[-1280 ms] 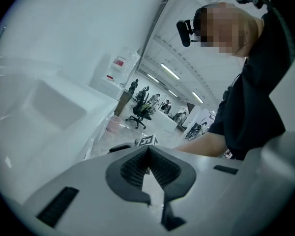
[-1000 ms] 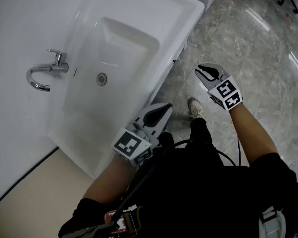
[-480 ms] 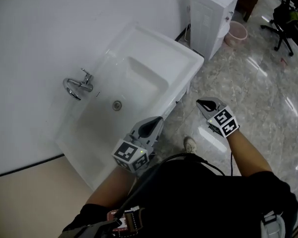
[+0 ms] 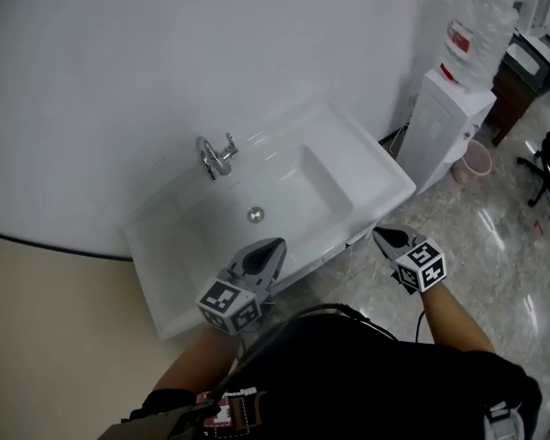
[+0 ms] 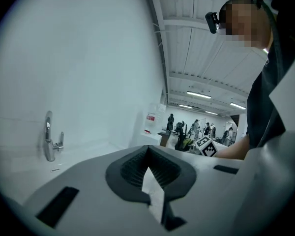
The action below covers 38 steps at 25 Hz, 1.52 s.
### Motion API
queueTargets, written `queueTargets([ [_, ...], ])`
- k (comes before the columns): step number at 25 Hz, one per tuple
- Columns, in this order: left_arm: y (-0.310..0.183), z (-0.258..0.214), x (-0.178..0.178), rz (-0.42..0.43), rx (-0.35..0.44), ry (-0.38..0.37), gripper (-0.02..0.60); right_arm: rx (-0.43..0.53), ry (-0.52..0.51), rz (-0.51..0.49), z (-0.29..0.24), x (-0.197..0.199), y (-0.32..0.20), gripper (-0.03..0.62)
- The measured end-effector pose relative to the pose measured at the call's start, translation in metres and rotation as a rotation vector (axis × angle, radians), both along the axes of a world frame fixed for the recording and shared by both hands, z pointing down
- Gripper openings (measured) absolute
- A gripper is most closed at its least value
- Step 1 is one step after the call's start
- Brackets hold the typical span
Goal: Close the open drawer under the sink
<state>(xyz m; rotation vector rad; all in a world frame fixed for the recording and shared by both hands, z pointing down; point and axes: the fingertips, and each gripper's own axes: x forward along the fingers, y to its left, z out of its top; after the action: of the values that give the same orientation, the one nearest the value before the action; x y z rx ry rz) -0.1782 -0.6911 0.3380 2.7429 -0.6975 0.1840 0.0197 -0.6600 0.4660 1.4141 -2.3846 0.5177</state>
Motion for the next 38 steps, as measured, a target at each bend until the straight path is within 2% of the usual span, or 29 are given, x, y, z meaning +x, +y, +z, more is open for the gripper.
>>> queueTargets([
  [5, -0.008, -0.03, -0.071, -0.152, 0.046, 0.043, -0.003, 0.021, -0.018, -0.103, -0.031, -0.046, -0.024, 0.002],
  [13, -0.021, -0.05, -0.205, -0.323, 0.075, 0.125, -0.003, 0.088, -0.015, -0.202, -0.089, -0.146, -0.067, 0.002],
  [18, -0.035, -0.059, -0.288, -0.391, 0.105, 0.16, -0.003, 0.13, -0.016, -0.25, -0.117, -0.21, -0.091, 0.002],
  [23, -0.048, -0.062, -0.353, -0.431, 0.114, 0.156, -0.002, 0.138, -0.013, -0.264, -0.127, -0.261, -0.116, 0.002],
  [31, -0.06, -0.055, -0.418, -0.491, 0.12, 0.142, -0.003, 0.113, -0.007, -0.301, -0.119, -0.311, -0.146, 0.002],
  [38, -0.068, -0.048, -0.428, -0.617, 0.125, 0.132, -0.002, 0.116, -0.01, -0.409, -0.121, -0.313, -0.188, 0.002],
])
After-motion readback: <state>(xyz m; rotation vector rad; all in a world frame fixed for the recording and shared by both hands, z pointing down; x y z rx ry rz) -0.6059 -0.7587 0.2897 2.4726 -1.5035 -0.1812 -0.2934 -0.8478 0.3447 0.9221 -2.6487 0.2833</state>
